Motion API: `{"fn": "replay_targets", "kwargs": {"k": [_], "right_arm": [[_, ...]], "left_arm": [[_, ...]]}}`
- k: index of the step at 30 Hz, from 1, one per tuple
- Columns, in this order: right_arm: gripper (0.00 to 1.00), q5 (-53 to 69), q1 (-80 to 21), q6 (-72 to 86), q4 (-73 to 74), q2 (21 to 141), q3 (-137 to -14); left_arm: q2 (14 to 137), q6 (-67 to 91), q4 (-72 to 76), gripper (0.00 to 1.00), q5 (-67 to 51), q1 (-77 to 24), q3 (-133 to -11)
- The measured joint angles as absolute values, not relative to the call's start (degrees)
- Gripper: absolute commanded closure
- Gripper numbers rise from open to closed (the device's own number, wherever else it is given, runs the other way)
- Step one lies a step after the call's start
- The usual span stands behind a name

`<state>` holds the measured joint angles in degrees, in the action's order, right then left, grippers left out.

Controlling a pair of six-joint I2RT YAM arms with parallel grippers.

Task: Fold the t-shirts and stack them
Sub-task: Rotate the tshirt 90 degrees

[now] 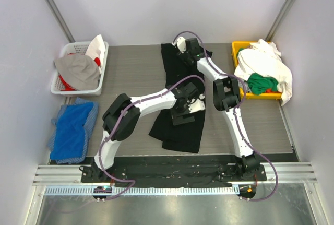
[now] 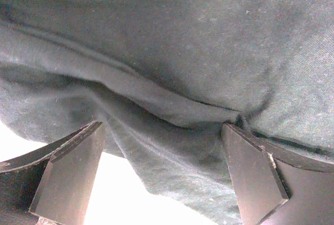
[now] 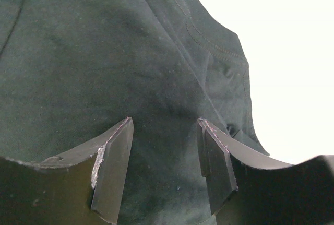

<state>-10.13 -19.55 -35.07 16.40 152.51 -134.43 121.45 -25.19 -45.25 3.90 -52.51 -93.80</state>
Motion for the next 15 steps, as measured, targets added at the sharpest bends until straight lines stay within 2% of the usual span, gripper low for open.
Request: {"fn": "replay_targets", "kwargs": {"k": [7,15], "right_arm": [[0.39,-11.0,-19.6,-35.5,16.5,152.5,-134.4],[0.37,-12.1,-19.7,-35.7,15.6,151.3,-132.1]], "left_arm": [[116.5,-23.1,-45.8,0.00,6.4,-54.3,-86.7],[113.9,-21.2,-46.4,0.00,7.2,-56.5,-86.3]]}}
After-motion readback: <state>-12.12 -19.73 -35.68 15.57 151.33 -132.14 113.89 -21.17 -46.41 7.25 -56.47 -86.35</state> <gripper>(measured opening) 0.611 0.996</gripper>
